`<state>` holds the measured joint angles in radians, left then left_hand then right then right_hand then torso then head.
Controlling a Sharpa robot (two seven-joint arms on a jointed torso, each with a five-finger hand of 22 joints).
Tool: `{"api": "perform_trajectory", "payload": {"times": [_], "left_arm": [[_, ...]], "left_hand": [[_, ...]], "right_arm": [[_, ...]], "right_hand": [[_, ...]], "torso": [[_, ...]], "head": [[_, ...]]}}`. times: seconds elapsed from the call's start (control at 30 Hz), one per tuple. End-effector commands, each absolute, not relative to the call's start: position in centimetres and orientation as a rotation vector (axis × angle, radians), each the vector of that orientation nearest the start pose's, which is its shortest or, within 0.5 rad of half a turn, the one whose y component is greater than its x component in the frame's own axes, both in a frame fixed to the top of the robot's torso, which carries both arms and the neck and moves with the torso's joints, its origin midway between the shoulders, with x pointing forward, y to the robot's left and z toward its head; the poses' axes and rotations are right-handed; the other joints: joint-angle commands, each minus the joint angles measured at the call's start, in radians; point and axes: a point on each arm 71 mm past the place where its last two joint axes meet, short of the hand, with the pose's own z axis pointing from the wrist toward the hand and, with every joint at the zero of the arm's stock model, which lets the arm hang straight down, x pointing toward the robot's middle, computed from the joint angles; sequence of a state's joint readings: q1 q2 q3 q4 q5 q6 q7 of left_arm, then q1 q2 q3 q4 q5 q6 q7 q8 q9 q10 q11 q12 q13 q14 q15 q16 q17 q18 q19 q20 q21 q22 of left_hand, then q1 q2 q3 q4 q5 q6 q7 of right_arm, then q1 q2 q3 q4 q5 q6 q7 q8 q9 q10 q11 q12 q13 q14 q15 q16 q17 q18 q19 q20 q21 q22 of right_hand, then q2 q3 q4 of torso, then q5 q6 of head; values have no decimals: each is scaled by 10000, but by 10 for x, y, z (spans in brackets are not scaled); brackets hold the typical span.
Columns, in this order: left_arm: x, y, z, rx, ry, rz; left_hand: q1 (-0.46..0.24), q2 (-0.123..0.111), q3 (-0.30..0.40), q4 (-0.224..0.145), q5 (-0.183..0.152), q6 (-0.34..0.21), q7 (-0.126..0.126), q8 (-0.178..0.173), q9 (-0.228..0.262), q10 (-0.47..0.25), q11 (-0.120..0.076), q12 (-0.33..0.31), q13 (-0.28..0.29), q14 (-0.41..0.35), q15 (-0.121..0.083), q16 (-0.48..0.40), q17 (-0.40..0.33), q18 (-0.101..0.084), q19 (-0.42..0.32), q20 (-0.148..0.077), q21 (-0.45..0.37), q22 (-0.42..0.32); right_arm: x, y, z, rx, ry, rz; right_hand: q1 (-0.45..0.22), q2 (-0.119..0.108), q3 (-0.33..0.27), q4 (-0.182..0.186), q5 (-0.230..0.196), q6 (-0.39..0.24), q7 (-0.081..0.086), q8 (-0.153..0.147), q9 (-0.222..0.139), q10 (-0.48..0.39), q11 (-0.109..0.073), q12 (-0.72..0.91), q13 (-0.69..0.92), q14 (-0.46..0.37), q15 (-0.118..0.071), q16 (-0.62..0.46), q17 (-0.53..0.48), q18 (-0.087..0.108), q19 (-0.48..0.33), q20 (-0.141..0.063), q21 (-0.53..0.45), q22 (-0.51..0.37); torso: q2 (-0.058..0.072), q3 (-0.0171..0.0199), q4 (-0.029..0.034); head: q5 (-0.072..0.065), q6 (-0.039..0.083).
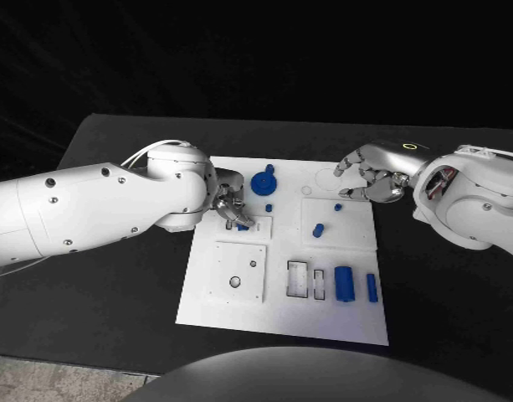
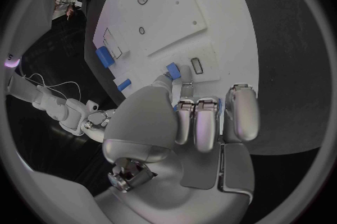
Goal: Assemble the parts on the task board
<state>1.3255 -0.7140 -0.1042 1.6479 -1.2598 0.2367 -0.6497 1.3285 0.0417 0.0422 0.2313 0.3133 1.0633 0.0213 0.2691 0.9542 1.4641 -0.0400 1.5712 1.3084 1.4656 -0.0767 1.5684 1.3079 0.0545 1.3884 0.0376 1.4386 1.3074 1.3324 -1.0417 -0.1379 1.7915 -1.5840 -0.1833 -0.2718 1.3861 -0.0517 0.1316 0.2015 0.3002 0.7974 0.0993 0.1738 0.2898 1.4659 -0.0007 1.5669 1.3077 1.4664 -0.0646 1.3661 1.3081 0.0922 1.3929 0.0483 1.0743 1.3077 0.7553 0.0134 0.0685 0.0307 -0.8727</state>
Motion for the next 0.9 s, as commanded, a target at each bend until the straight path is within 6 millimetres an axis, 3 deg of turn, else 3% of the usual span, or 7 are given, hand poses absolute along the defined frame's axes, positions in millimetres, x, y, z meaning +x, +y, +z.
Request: {"api": "perform_trajectory", "payload": {"times": [0.03,0.17,0.23,0.3,0.47,0.7,0.9], "left_arm": [[457,128,-185,2596,22903,-2791],[457,126,-186,2587,22914,-2806],[458,126,-186,2584,22916,-2808],[458,125,-186,2558,22900,-2816],[459,125,-185,2448,22828,-2841],[461,126,-185,2252,22688,-2910],[461,125,-185,2192,22666,-2968]], "left_hand": [[-78,-1,67,18,-65,66,11,-26,11,1067,29,-4,2624,1052,8,24,2629,12,-44,-3,-46,888],[-166,-8,117,75,-301,85,22,-75,27,1067,38,-4,2624,1052,15,24,2629,11,-40,6,-54,897],[-269,-10,138,138,-689,109,33,-116,47,1067,48,-4,2624,1052,26,24,2629,15,-52,16,-74,893],[-541,-7,72,314,-1360,140,71,-176,78,1067,78,-4,2624,1052,51,24,2629,19,-65,37,-101,889],[-1429,107,-265,581,-2127,177,166,-290,116,1067,162,-4,2624,1052,115,24,2629,26,-82,88,-145,886],[-2858,460,-842,607,-2468,202,217,-472,196,1067,214,-4,2624,1052,170,24,2629,36,-79,154,-196,911],[-3280,595,-1079,612,-2538,239,225,-522,260,1067,225,-4,2624,1052,179,24,2629,34,-63,169,-206,940]], "right_arm": [[440,-222,-152,-3067,17551,4419],[440,-222,-152,-3060,17572,4410],[440,-222,-153,-3057,17580,4405],[440,-222,-153,-3048,17589,4401],[440,-223,-153,-3019,17617,4397],[440,-224,-153,-2985,17670,4382],[440,-223,-154,-2972,17726,4364]], "right_hand": [[95,14,6,-76,41,55,-3,-68,-8,1028,29,19,2614,412,18,-44,25,73,-56,-8,-56,1000],[99,15,13,-83,42,60,-2,-68,-12,1027,30,19,2613,407,19,-58,11,77,-63,-7,-77,994],[99,15,13,-83,42,60,-2,-68,-12,1027,30,19,2613,407,19,-58,11,77,-63,-7,-77,994],[99,15,13,-83,42,60,-2,-68,-12,1027,30,19,2613,407,19,-58,11,77,-63,-7,-77,994],[93,22,17,-81,43,62,2,-69,-16,990,32,-15,2583,397,20,-86,-22,88,-85,-6,-140,975],[83,28,20,-76,45,63,5,-70,-20,978,35,-25,2574,391,22,-102,-40,92,-95,-5,-167,967],[65,41,25,-66,52,66,9,-72,-26,969,39,-33,2567,388,25,-106,-41,96,-106,-2,-198,958]], "torso": [[-4,3,-1],[-3,0,0],[-3,0,0],[0,-1,-2],[6,-4,4],[13,-4,3],[6,-7,0]], "head": [[13,1],[-1,1],[-7,1],[-24,1],[-40,1],[-34,1],[-27,1]]}}
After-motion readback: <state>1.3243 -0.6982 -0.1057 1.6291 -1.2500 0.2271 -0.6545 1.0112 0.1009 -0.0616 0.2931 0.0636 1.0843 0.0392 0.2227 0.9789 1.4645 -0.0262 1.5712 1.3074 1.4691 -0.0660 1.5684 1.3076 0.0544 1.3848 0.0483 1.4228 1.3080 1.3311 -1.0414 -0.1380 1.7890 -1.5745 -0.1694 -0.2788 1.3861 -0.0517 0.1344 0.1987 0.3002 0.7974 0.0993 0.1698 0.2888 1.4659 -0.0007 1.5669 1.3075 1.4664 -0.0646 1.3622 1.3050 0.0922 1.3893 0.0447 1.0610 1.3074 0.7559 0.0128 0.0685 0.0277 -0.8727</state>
